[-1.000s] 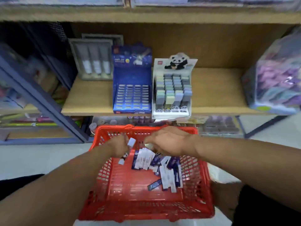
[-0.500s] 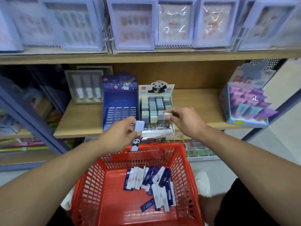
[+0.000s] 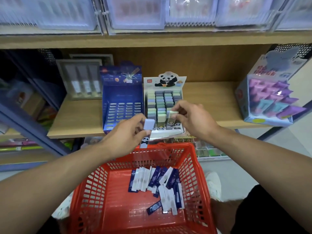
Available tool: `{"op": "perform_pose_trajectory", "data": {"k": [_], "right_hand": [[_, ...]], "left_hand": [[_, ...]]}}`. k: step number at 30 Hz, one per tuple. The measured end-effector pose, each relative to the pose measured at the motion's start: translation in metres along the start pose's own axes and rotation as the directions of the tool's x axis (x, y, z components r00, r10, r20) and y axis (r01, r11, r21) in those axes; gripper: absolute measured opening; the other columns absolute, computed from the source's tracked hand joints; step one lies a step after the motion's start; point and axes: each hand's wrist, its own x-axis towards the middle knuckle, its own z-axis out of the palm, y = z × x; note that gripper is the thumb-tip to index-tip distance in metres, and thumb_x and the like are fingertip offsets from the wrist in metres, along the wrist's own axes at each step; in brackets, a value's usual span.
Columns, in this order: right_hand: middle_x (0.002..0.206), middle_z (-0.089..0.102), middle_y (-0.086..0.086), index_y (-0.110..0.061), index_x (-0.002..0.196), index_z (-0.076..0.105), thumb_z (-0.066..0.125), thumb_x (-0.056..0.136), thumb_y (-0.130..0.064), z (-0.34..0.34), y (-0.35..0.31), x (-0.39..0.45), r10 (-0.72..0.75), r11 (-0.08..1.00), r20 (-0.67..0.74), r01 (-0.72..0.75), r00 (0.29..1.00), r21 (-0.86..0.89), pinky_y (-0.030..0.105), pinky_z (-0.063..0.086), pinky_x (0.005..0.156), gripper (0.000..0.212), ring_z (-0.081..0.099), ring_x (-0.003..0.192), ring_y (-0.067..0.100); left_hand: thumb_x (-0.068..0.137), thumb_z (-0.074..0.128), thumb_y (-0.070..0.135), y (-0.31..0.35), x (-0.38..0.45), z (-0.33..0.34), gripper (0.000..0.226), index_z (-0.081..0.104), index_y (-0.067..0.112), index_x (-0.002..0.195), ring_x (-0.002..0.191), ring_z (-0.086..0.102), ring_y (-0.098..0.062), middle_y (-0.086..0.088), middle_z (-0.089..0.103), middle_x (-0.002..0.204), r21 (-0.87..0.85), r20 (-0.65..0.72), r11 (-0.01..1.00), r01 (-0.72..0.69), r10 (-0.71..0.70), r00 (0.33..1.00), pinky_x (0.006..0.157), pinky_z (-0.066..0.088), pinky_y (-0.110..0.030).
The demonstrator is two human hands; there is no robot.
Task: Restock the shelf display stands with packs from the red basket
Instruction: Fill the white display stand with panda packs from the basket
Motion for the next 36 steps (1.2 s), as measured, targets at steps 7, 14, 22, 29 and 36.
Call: {"op": "perform_pose_trajectory", "data": {"k": [7,14,22,29,36], "right_hand": [[0.093,0.071,-0.02,-0.029,0.102,0.073,0.067,0.095,-0.038,-0.012,0.005,0.001,0.052,0.998,0.006,-0.052,0.999,0.019,0.011,0.046,0.062,0.013,0.063,0.082,-0.004],[0.084,0.071,-0.019,-0.027,0.096,0.076,0.071,0.092,-0.035,-0.014,0.003,0.0,0.038,0.999,0.065,-0.04,0.997,0.027,0.006,0.043,0.058,0.01,0.064,0.076,-0.008],[0.086,0.07,-0.018,-0.026,0.096,0.075,0.072,0.091,-0.032,-0.008,0.005,0.001,0.034,0.998,-0.058,-0.037,0.998,-0.055,0.017,0.051,0.074,0.009,0.063,0.082,-0.004],[0.086,0.061,-0.018,-0.025,0.106,0.077,0.069,0.094,-0.032,-0.002,0.003,0.006,-0.016,0.985,-0.033,0.01,0.999,-0.173,0.009,0.041,0.066,0.016,0.056,0.076,-0.004],[0.091,0.065,-0.016,-0.03,0.112,0.075,0.065,0.097,-0.036,-0.007,-0.008,0.0,-0.032,0.985,-0.064,0.021,0.997,-0.17,0.013,0.045,0.066,0.02,0.057,0.078,-0.002]], "left_hand": [[0.098,0.062,0.036,-0.001,0.001,0.002,0.012,0.05,0.034,0.098,0.077,0.068,-0.013,0.006,0.072,0.085,0.006,-0.016,0.999,0.036,-0.035,0.999,0.077,0.054,-0.045],[0.098,0.061,0.035,0.002,-0.004,0.0,0.01,0.051,0.033,0.098,0.074,0.067,-0.009,0.006,0.071,0.086,-0.007,-0.029,0.999,0.033,-0.033,0.999,0.075,0.056,-0.038],[0.098,0.062,0.035,0.003,-0.005,-0.002,0.012,0.05,0.034,0.098,0.076,0.069,-0.017,0.004,0.07,0.084,-0.066,-0.035,0.997,0.047,-0.049,0.998,0.075,0.058,-0.048],[0.098,0.063,0.032,0.009,-0.005,-0.001,0.013,0.05,0.029,0.098,0.073,0.068,-0.018,0.003,0.072,0.083,-0.057,-0.046,0.998,0.031,-0.033,0.998,0.076,0.055,-0.049],[0.097,0.063,0.037,0.01,-0.004,0.0,0.021,0.052,0.022,0.107,0.079,0.069,-0.023,0.002,0.073,0.084,-0.065,-0.012,0.998,0.025,-0.025,1.0,0.076,0.054,-0.051]]}}
